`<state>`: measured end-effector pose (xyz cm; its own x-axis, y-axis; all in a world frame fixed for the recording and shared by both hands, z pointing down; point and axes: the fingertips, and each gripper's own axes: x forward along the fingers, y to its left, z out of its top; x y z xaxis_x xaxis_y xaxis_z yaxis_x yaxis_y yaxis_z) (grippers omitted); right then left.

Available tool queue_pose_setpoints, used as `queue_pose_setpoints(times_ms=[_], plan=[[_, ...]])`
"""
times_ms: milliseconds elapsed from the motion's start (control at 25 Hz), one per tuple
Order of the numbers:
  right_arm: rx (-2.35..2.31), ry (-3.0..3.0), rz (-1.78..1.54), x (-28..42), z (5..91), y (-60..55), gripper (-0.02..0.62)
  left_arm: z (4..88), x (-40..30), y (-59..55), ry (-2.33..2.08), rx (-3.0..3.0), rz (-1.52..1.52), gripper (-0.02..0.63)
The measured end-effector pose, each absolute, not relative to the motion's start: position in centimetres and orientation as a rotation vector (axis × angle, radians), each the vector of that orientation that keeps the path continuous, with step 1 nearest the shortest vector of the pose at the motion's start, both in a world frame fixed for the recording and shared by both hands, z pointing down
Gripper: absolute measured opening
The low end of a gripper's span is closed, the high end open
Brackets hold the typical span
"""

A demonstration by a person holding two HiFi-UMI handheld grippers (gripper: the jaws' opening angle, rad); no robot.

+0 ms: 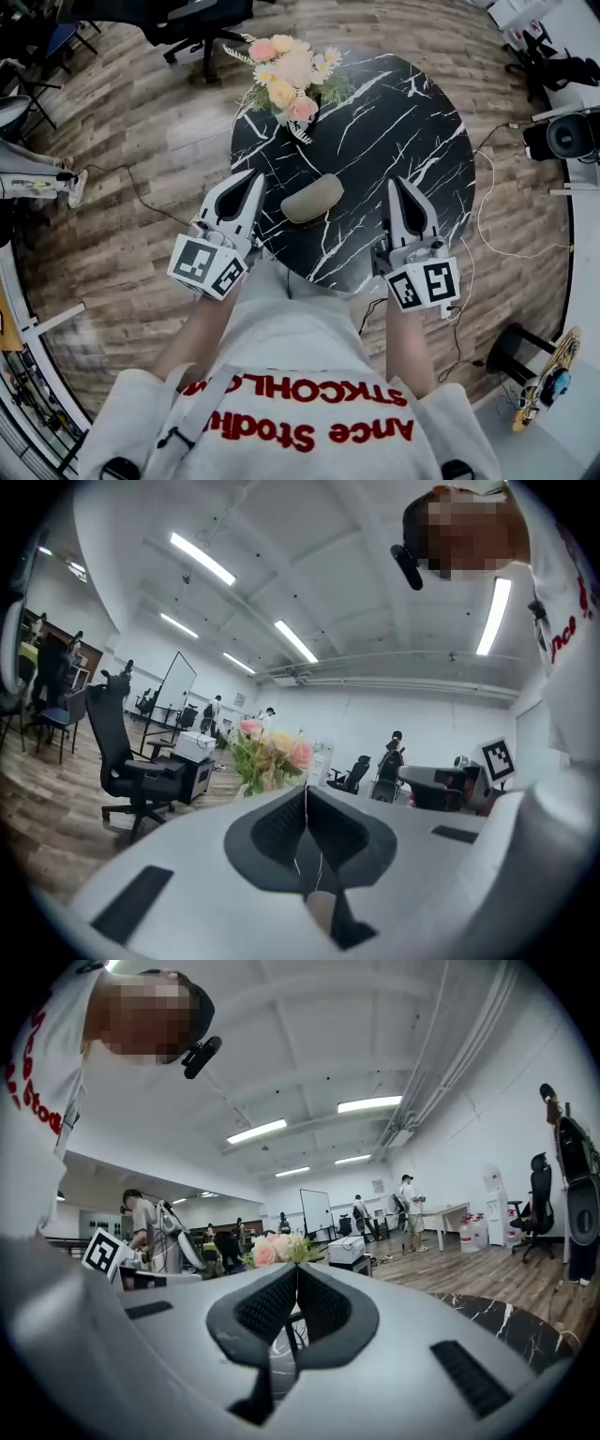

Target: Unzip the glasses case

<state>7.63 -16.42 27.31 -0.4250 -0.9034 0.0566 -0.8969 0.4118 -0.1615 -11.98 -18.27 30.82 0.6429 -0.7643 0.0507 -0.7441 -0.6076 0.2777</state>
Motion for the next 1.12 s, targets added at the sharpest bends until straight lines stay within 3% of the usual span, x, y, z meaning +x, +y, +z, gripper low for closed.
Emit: queue_pose_setpoints(times_ms=[360, 640, 840, 1040, 1120], plan=[[-1.421, 3.236, -0.466, 6.7, 42.9, -17.4, 0.015, 40.3, -8.3, -19.4, -1.044, 2.530, 0.101, 0.011], [-1.091, 3.824, -0.393, 6.4, 55.1, -15.9, 0.020, 46.9, -4.2, -18.9, -0.799, 2.475, 0.277, 0.012], [-0.808, 4.037, -0.366, 7.0, 58.5, -15.1, 0.149, 50.5, -2.2, -18.6, -0.705, 2.460, 0.445, 0.014], [-0.595, 4.133, -0.233, 6.7, 59.1, -16.1, 0.166, 52.7, -1.1, -18.7, -0.641, 2.421, 0.546, 0.106], [-0.488, 4.169, -0.197, 6.4, 59.3, -16.2, 0.167, 53.8, -0.6, -18.2, -0.594, 2.400, 0.614, 0.175]])
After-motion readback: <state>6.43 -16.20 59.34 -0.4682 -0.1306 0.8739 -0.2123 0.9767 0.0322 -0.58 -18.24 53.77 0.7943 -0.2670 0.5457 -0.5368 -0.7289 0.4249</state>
